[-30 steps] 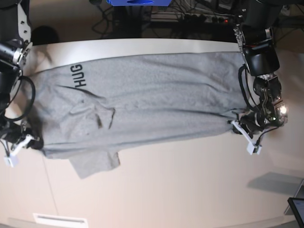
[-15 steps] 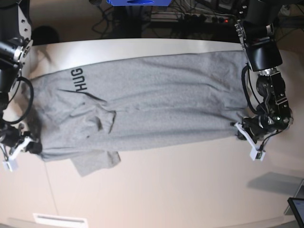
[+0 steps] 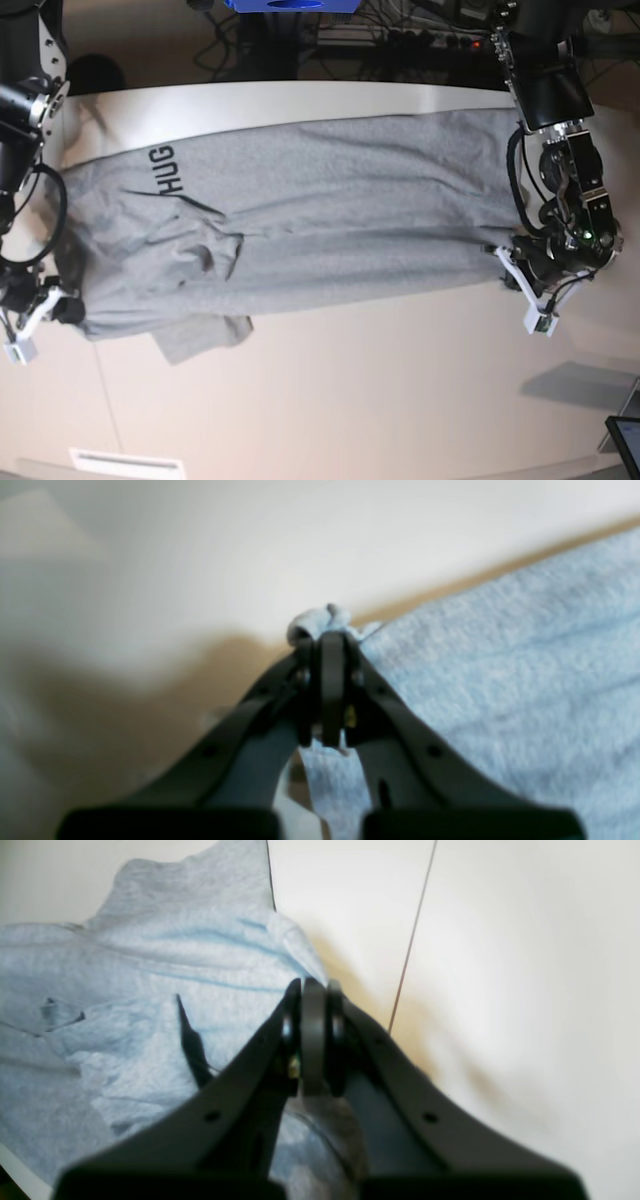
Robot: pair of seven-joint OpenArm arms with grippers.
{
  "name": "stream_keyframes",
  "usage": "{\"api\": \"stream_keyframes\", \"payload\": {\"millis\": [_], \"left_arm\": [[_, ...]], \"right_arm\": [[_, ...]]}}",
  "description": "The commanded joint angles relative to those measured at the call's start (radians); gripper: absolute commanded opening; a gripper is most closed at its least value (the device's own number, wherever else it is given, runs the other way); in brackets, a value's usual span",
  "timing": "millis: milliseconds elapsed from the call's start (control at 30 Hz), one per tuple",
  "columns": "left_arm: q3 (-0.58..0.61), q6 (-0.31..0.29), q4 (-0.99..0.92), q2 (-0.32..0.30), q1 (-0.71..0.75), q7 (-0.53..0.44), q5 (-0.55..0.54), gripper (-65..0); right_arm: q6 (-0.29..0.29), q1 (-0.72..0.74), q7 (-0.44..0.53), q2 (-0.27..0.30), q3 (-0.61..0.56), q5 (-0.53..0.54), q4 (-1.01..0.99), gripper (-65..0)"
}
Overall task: Fold the T-shirt properly
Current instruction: 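Lift the side edge with the left gripper and fold it across the shirt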
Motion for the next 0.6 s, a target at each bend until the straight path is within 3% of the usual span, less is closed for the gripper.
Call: {"api": "stream_keyframes", "payload": {"millis": [0,567], "left_arm": [[-0.006,0.003,0.039,-0.018,-0.016,-0.002,0.004,-65.0],[-0.006,0.001,0.22,-0.019,0.127,0.018,0.003,-65.0]], "right_arm": [[0.002,0.03,0.014,0.024,0.011,0.012,0.029,-65.0],[0.002,-0.087,-0.092,0.02,0.149,0.012,0.207,-65.0]]}}
